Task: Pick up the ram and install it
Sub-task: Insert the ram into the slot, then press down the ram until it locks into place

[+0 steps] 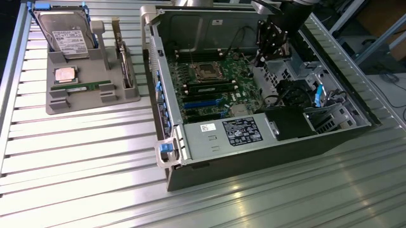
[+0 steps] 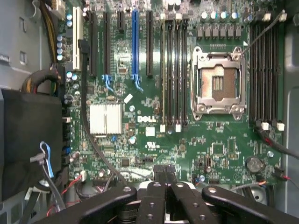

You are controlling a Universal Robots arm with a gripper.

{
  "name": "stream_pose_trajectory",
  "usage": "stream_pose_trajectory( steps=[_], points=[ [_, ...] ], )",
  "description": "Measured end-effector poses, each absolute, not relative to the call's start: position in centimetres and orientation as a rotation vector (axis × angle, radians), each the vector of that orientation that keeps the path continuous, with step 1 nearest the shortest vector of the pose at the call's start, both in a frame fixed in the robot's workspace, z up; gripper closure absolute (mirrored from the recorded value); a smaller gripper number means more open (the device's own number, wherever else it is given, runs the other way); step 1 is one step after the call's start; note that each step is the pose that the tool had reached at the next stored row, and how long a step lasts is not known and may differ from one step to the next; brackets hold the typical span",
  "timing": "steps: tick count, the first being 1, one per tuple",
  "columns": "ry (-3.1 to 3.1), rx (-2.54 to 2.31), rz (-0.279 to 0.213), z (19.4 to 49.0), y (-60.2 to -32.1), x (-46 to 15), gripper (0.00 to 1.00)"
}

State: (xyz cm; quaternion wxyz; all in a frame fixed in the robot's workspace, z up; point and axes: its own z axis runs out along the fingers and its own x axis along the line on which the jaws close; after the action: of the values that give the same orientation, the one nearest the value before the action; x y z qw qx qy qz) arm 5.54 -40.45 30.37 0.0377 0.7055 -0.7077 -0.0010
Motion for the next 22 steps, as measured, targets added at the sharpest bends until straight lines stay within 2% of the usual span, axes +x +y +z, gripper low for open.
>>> stream_pose_trajectory(
  steps=[4,8,22],
  points=[
    [-2.171,2.165,-0.003,30.4,-40.5,5.3,0.89],
    [-2.210,2.199,0.083,30.3,-40.5,5.3,0.89],
    [-2.207,2.196,0.089,29.9,-40.4,3.5,0.89]
  ],
)
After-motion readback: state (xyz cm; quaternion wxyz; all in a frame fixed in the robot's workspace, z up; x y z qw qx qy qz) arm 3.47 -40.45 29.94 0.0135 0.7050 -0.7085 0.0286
